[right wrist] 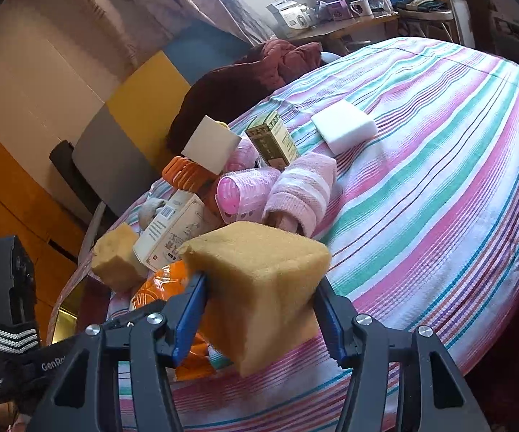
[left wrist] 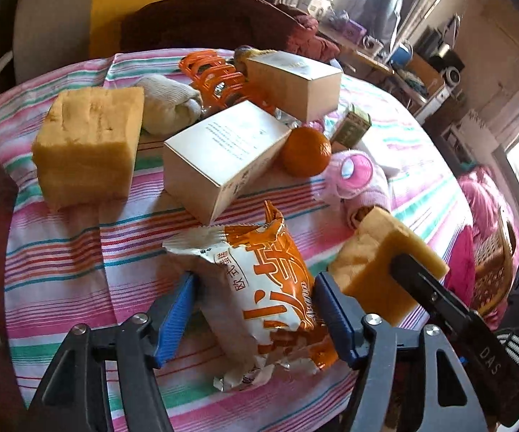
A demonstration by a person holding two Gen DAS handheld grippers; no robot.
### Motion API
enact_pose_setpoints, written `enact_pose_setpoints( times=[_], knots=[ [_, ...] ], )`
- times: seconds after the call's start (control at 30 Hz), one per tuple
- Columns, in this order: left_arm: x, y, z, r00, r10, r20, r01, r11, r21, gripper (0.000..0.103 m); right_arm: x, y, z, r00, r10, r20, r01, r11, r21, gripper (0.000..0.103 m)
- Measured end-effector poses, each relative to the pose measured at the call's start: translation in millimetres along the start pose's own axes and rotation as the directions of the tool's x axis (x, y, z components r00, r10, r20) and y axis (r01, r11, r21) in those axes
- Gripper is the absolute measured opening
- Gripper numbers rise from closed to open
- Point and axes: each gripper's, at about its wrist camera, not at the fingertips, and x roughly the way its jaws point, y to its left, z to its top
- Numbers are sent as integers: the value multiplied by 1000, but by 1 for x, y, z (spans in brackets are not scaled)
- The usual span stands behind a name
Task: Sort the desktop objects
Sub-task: 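Grasp the orange-and-white snack bag with the left tool, then carry the snack bag and sponge into the gold tray and open both tools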
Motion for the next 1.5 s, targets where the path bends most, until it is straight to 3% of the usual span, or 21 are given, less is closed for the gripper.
enact_pose_setpoints(
  times=[0.07, 0.2, 0.27, 0.33, 0.43, 0.67, 0.93, 1.23, 1.5],
  knots=[
    [4, 1, 0, 1000, 4, -4, -4, 1000, -6, 78, 0, 1, 0, 1000, -2, -1, 2, 1000, -6, 59],
    [22, 1, -2, 996, -8, -91, 7, 1000, -10, 82, 0, 2, 0, 1000, -4, -5, 4, 1000, -13, 59],
    [19, -1, -4, 998, 1, -67, 0, 1000, 11, 75, 0, 2, 0, 1000, -6, -6, 6, 1000, -17, 59],
    [18, 2, -5, 997, -44, -57, 43, 999, -13, 64, 0, 2, 0, 1000, -7, -6, 7, 1000, -19, 59],
    [17, 8, -5, 996, -70, -58, 68, 997, -36, 63, -1, 3, 0, 1000, -8, -7, 8, 1000, -21, 59],
    [9, 12, -9, 998, -46, -52, 45, 999, -23, 62, -3, 10, -3, 998, 42, -38, -42, 999, 0, 58],
    [-18, 27, -16, 1000, 9, -13, -9, 1000, 9, 62, -6, 37, -10, 996, 64, -56, -67, 997, -44, 58],
    [-68, 53, -15, 996, 47, 81, -48, 999, 18, 62, -7, 82, -16, 989, 134, -70, -138, 989, -59, 58],
    [-105, 97, -12, 990, 65, 122, -62, 998, -32, 62, 4, 140, -22, 973, 199, -118, -211, 972, -104, 58]
  ],
)
